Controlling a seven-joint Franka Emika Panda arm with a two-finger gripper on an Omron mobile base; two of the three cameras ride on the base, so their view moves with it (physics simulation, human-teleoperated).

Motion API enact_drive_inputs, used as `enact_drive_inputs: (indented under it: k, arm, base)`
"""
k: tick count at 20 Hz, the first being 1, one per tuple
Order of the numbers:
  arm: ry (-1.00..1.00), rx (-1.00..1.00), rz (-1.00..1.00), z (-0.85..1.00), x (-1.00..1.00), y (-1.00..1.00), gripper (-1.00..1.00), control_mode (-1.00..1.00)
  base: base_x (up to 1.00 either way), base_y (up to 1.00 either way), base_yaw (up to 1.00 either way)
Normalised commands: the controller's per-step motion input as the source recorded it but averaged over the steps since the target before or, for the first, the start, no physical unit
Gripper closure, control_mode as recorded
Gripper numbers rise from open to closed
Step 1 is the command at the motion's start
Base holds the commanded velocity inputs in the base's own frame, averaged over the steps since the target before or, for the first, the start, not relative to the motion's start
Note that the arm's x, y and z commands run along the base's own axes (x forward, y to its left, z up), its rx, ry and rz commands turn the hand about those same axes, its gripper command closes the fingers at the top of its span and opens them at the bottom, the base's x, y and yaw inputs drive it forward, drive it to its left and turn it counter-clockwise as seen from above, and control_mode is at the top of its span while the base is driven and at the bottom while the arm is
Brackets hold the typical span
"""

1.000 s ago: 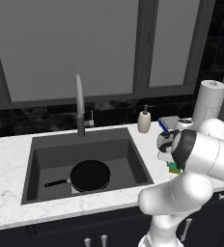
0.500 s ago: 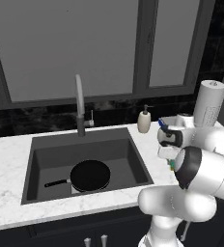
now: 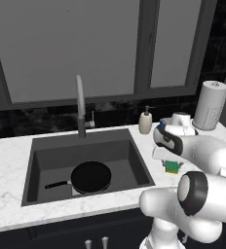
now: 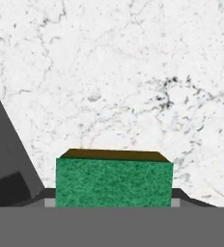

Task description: Pick the pan and sponge and place them into the sink. Then turn on the water.

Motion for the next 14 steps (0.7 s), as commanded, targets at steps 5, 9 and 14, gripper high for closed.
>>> enact_drive_inputs:
  k: [5, 9, 14]
  arm:
    - [0.06, 0.04, 0.03, 0.19, 0.28, 0.73, 1.00, -1.00]
    - [0.18, 0.03, 0.06, 0.14, 0.53, 0.83, 1.00, -1.00]
    - [0.13, 0.00, 0.07, 0.00, 0.59, 1.00, 1.00, -1.00]
  base:
    - [0.00, 0.00, 0.00]
    - [0.00, 0.00, 0.00]
    - [0.00, 0.00, 0.00]
